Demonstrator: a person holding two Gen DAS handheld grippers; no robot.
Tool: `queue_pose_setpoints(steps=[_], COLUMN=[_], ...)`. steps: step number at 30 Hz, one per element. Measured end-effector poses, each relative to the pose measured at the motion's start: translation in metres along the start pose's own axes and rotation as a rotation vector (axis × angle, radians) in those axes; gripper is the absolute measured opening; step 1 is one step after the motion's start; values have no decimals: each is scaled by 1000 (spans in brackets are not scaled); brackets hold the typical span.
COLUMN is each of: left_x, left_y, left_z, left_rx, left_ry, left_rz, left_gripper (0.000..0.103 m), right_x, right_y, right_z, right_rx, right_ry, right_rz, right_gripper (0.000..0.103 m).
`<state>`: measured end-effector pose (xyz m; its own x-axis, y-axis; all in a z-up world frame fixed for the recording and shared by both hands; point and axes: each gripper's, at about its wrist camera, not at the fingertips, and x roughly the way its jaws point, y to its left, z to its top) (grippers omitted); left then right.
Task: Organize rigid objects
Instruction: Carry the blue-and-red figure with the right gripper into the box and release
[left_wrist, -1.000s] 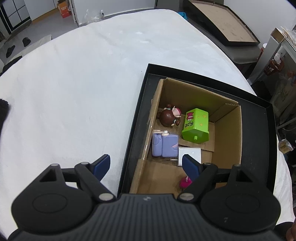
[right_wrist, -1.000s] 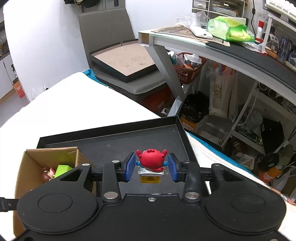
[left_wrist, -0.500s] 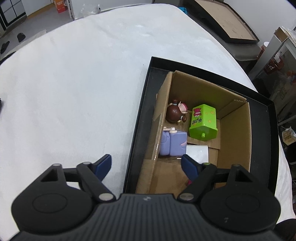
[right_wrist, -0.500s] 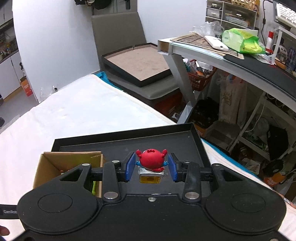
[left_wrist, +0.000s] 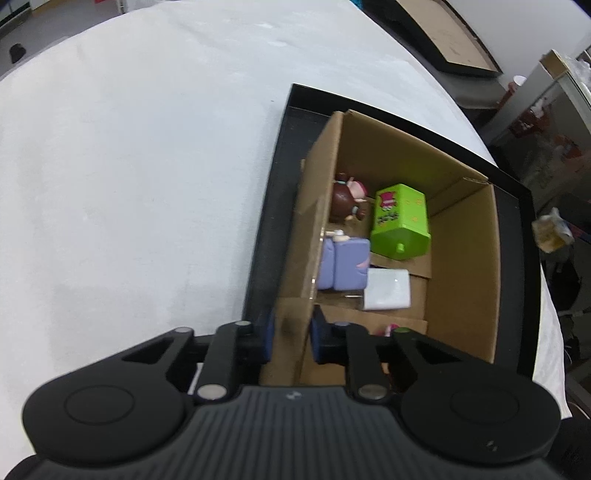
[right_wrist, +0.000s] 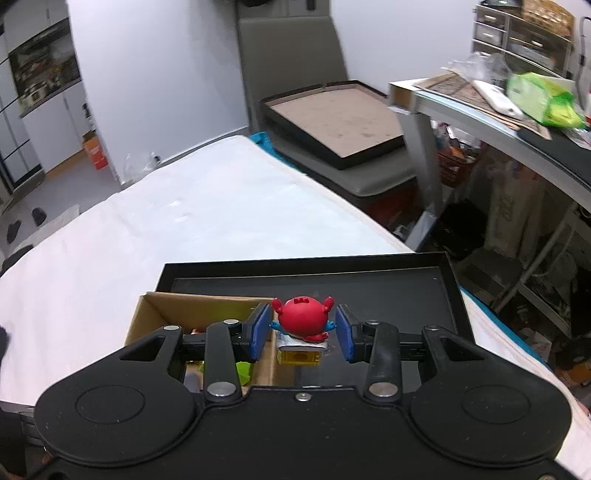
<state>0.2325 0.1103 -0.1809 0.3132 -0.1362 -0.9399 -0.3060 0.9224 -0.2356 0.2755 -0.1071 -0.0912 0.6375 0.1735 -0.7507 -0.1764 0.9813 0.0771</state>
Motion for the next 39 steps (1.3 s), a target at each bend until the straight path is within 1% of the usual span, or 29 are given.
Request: queue_pose_setpoints(steps=[8,12,16,23,25,28,32,36,37,39], left_x=[1,1,2,2,2,2,3,3,3,1], left_y=[0,1,3,3,4,4,5,0,-1,-3], left_z=[1,1,0,1,1,1,1,1,1,1], left_rx=[8,11,11,14,13,12,12,26,29,34], left_ry=[9,10,12,20,21,29,31,26,27,27], left_rz=[-1,-10,-17,-20,-20,-27,-18,9,15,27], left_gripper=[15,15,15,15,16,16,17,19,21,21], right_x=[10,19,27,44,50,57,65,70,70,66], right_y=[22,37,52,61,66,76,88,92,93,92], right_z=[-3,-6,-9,-18,-23,-32,-42,-47,-47,-48], right_rx=[-43,-102,-190,-315,-371,-470,-585,-612,-617,-613], right_ry=[48,76,102,146,158,150,136,141,139,132], right_rz=[30,47,54,10,-4,-47,-80,-86,-88,-84], right_gripper=[38,38,38,38,38,39,38,39,39,46])
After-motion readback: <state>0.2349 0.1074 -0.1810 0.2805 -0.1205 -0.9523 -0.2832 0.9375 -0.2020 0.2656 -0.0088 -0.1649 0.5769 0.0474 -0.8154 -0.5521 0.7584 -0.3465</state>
